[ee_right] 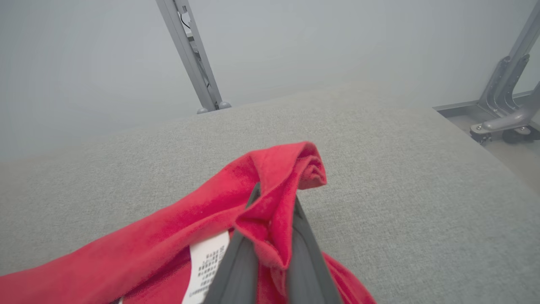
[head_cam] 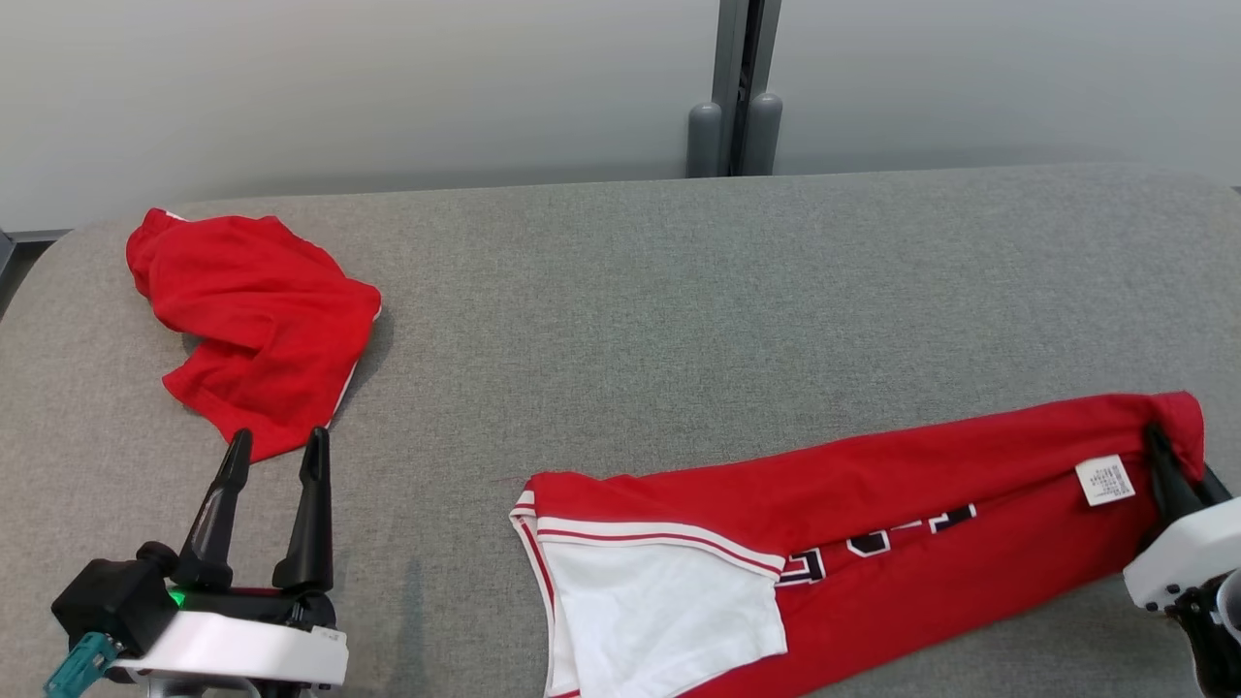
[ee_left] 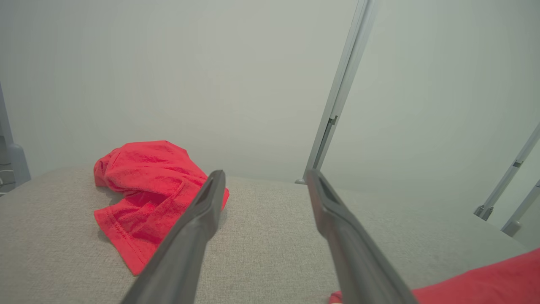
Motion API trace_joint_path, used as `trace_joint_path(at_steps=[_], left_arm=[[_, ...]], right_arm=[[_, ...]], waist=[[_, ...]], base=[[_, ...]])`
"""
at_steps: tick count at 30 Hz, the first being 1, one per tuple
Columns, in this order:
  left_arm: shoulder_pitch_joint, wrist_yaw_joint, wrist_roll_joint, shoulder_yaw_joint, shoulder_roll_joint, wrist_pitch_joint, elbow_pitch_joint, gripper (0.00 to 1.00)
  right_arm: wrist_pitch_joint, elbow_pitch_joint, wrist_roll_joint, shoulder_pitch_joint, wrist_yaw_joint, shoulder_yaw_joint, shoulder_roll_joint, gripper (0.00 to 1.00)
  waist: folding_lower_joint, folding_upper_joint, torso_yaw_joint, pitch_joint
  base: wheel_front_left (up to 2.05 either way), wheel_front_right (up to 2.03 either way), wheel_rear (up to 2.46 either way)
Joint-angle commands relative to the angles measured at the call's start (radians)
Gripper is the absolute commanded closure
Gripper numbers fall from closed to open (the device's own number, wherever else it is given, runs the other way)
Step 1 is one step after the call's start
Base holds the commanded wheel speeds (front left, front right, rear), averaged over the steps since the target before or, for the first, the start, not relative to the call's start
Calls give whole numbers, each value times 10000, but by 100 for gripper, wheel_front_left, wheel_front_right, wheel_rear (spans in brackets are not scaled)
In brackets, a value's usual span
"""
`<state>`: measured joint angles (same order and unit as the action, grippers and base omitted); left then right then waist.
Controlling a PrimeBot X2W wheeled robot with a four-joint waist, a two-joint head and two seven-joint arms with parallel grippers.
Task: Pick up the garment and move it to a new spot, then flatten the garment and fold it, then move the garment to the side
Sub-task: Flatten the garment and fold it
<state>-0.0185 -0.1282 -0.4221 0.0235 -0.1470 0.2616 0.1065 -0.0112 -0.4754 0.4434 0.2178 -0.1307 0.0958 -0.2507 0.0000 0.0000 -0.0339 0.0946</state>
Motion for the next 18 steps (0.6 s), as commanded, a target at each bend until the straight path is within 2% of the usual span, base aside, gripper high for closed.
trace_joint_path(at_steps=[1,4,9,14,18], left_arm=[[34,-20,34,-23,-27,42,12,0],[84,-21,68,-94,9,42,20,0],[210,-20,105,-104,77,42,95,0],[141,-25,111,-54,149,41,189,0],[125,-27,46,-29,144,42,330,0]], right_arm=[[-43,286,-272,21,-3,148,47,100],[-328,1500,-1040,-118,-5,227,477,100],[-1231,3898,-1828,-510,-3,-202,987,100],[-2126,5553,-1816,-985,-5,-1340,1283,100],[-2589,6123,-1233,-1291,-5,-2742,1653,100]], waist=[[0,0,18,-28],[0,0,15,-97],[0,0,30,-189],[0,0,160,-243],[0,0,454,-301]], base=[[0,0,0],[0,0,0],[0,0,0],[0,0,0],[0,0,0]])
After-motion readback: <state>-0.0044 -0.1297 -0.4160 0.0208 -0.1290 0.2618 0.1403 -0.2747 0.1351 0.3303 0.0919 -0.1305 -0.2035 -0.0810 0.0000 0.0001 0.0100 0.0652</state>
